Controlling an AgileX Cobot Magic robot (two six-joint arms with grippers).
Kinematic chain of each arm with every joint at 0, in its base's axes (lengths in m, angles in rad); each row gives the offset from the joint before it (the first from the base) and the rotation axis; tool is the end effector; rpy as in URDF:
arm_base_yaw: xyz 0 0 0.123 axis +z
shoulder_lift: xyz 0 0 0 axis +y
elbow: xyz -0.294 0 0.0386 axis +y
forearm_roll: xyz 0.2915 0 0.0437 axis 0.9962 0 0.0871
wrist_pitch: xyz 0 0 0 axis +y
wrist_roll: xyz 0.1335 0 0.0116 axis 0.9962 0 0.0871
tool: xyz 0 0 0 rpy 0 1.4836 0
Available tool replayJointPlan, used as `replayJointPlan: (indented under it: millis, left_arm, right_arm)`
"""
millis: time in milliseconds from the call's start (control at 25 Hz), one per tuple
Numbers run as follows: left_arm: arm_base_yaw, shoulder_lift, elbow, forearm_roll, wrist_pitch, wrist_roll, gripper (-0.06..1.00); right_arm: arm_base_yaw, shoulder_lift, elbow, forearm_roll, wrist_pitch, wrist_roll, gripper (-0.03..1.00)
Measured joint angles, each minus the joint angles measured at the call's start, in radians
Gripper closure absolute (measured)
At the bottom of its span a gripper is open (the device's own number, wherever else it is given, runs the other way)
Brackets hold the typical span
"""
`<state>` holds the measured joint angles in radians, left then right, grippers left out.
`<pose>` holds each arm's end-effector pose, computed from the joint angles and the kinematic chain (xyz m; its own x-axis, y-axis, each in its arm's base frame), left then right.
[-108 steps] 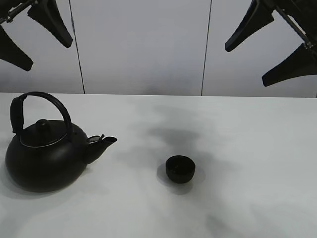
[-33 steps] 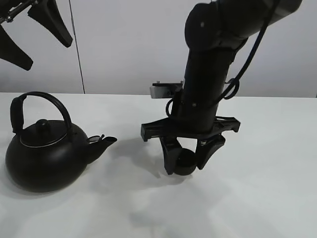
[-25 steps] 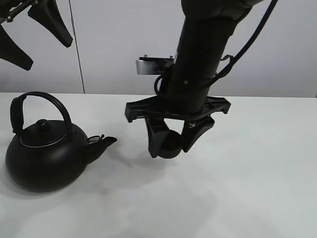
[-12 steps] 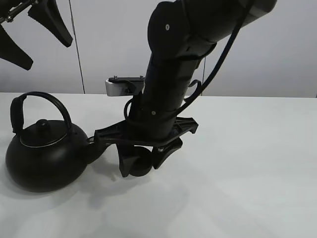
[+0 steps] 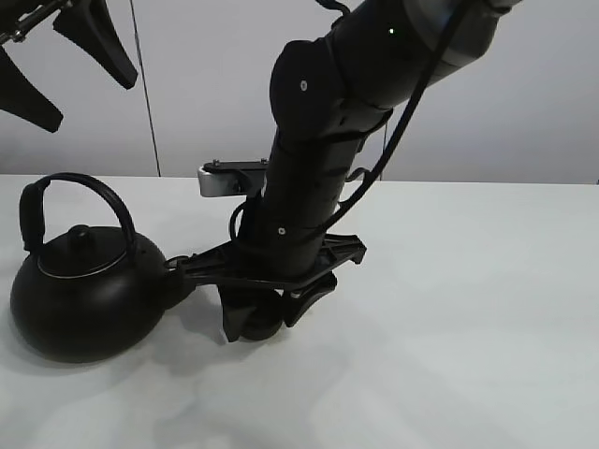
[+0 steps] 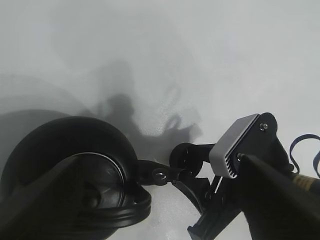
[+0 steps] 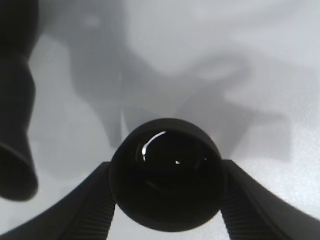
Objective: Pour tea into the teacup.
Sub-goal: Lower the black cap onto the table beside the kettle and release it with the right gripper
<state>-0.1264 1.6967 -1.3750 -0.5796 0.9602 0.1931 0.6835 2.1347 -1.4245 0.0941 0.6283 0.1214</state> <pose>0.4080 -0.1125 0.2519 -0.9272 -0.0310 -0.3733 0.1601 0.8681 -0.4698 0.3687 0.3098 0.0670 -0.8477 -0.4376 -0.2996 -0.4871 0.8659 0.1134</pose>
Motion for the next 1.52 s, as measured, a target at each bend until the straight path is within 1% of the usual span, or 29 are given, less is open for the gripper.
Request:
replayJointPlan:
  millis: [320,480,600,720,880,1120,1520]
  left_arm:
    - [0.000,0.000,0.000,0.000,-0.001,0.000,0.34]
    - [0.000,0.000,0.000,0.000,-0.001,0.000,0.34]
    - [0.000,0.000,0.000,0.000,-0.001,0.000,0.34]
    - [0.000,0.000,0.000,0.000,-0.005,0.000,0.34]
    - [0.000,0.000,0.000,0.000,-0.013,0.000,0.34]
    - [0.000,0.000,0.000,0.000,-0.014,0.000,0.34]
    - [0.000,0.000,0.000,0.000,-0.014,0.000,0.34]
  right_arm:
    - [-0.004,0.005,-0.001,-0.011,0.000,0.009,0.57]
    - [-0.014,0.005,-0.001,-0.049,-0.001,0.056,0.57]
    - [-0.037,0.005,-0.001,-0.057,0.000,0.088,0.57]
    - [-0.046,0.005,-0.001,-0.060,0.000,0.094,0.57]
    - [-0.046,0.005,-0.001,-0.033,0.000,0.085,0.57]
    - [-0.046,0.005,-0.001,0.044,0.000,0.015,0.57]
    - [-0.046,0.005,-0.001,0.053,0.007,0.008,0.56]
